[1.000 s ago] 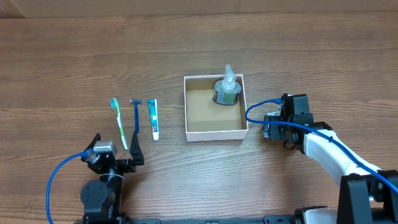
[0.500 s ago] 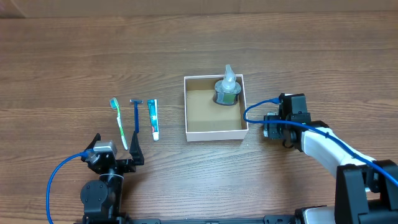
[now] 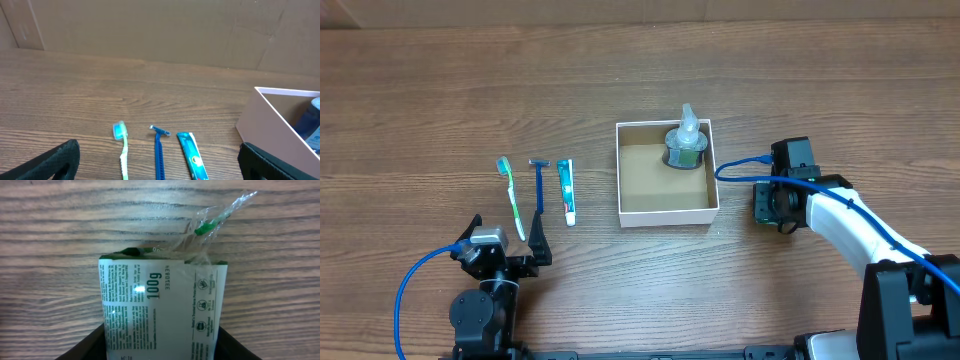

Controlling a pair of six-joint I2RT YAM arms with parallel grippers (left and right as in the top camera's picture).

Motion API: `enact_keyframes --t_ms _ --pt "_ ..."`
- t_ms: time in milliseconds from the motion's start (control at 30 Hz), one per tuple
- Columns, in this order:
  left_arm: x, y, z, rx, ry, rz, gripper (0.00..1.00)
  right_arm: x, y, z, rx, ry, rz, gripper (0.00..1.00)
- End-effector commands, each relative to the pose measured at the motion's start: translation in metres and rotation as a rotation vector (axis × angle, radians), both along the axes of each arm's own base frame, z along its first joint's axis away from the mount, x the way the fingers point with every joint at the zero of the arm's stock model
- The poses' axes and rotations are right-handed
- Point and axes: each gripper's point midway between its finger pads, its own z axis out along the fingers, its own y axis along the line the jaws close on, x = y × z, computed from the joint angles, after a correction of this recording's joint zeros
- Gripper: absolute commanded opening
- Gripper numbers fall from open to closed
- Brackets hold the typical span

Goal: Pack container
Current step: 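Grasp the green-and-white soap package and place it in the box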

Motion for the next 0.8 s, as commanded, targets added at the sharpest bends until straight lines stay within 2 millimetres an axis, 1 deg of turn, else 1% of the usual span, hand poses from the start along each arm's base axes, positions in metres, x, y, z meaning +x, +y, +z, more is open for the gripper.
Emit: enact_keyframes --t_ms 0,67,133,200,300,400,433,467,567,667,767 --pt "0.0 0.0 0.0 -0.017 -0.005 0.003 1.0 0.019 0.002 0.028 0.026 -0.069 -0.055 0.51" --pt "0.0 0.0 0.0 -0.017 -0.005 0.004 1.0 0.023 0.003 0.05 0.038 -0.109 -0.074 0.51" --pt "0.0 0.0 0.0 -0.017 -0.006 0.003 1.0 0.026 0.005 0.08 0.057 -0.157 -0.073 0.51" --pt "0.0 0.0 0.0 -0.017 -0.006 0.003 1.0 0.026 0.014 0.117 0.093 -0.213 -0.052 0.51" --pt "0.0 0.0 0.0 -0.017 -0.005 0.003 1.0 0.016 0.03 0.173 0.168 -0.293 -0.025 0.5" --pt "0.0 0.0 0.0 -0.017 -0.006 0.003 1.0 0.006 0.05 0.207 0.226 -0.37 0.019 0.47" --pt "0.0 0.0 0.0 -0.017 -0.005 0.003 1.0 0.001 0.06 0.214 0.247 -0.387 0.03 0.47" --pt "0.0 0.0 0.0 -0.017 -0.005 0.003 1.0 -0.001 0.065 0.216 0.259 -0.39 0.034 0.47" --pt "0.0 0.0 0.0 -0.017 -0.005 0.003 1.0 -0.008 0.097 0.218 0.3 -0.384 0.095 0.47" --pt "0.0 0.0 0.0 -0.017 -0.005 0.003 1.0 -0.009 0.132 0.208 0.316 -0.364 0.154 0.47" --pt "0.0 0.0 0.0 -0.017 -0.005 0.004 1.0 -0.005 0.154 0.191 0.274 -0.342 0.202 0.47"
